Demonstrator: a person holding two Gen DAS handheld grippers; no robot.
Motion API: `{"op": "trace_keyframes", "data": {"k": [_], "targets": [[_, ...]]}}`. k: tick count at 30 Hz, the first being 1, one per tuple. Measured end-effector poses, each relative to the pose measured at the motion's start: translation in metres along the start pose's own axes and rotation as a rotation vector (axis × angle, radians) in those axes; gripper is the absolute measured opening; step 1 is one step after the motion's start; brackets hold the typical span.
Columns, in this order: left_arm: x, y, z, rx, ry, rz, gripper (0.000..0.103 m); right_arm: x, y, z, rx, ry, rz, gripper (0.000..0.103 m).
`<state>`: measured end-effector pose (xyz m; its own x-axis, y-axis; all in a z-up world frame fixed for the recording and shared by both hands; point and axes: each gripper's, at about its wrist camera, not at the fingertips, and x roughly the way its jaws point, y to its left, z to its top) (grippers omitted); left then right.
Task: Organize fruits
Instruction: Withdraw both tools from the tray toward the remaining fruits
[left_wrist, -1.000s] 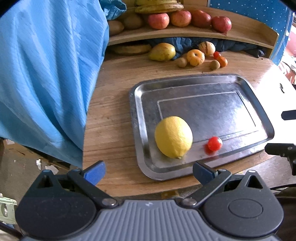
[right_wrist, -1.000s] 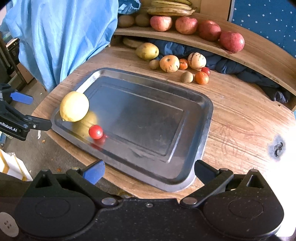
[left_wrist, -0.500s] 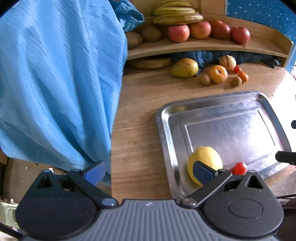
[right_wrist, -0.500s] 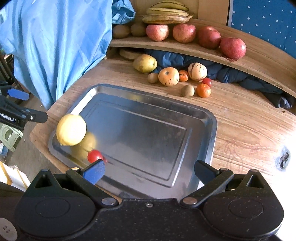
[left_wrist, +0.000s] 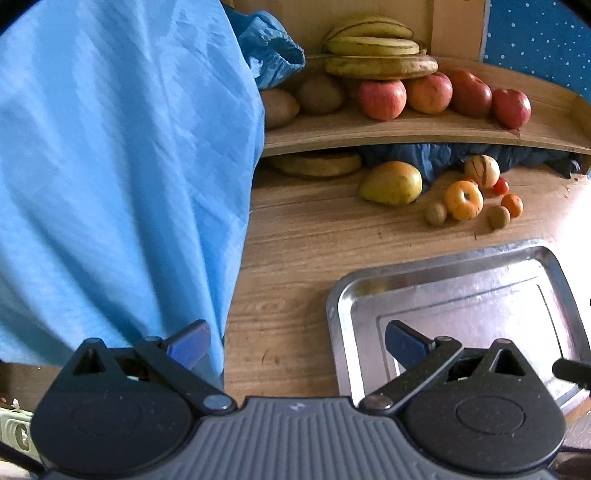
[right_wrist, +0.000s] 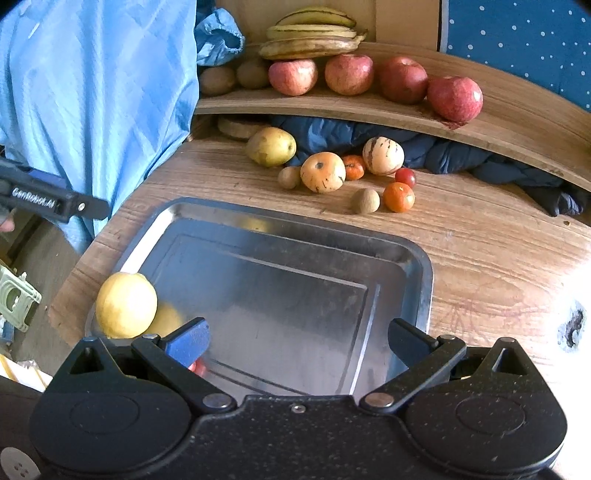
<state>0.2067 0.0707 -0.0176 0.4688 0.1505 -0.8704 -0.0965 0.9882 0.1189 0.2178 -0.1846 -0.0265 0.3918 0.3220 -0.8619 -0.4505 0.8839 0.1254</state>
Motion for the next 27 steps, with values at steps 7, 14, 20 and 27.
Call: {"op": "trace_keyframes", "data": {"k": [7, 14, 20, 27], "targets": [[0.015, -0.008, 0.017, 0.013, 0.011, -0.014, 0.102, 0.009, -0.004, 0.008, 0.031, -0.004, -0.006, 0.102], [0.024, -0.011, 0.034, -0.016, -0.003, -0.04, 0.102, 0.018, -0.005, 0.026, 0.038, -0.046, -0.002, 0.102], [0.038, -0.015, 0.043, -0.037, 0.009, -0.071, 0.102, 0.028, -0.003, 0.043, 0.017, -0.059, 0.004, 0.102], [0.059, -0.021, 0.053, -0.028, 0.027, -0.1, 0.102, 0.039, -0.001, 0.053, 0.005, -0.053, 0.006, 0.102]]}}
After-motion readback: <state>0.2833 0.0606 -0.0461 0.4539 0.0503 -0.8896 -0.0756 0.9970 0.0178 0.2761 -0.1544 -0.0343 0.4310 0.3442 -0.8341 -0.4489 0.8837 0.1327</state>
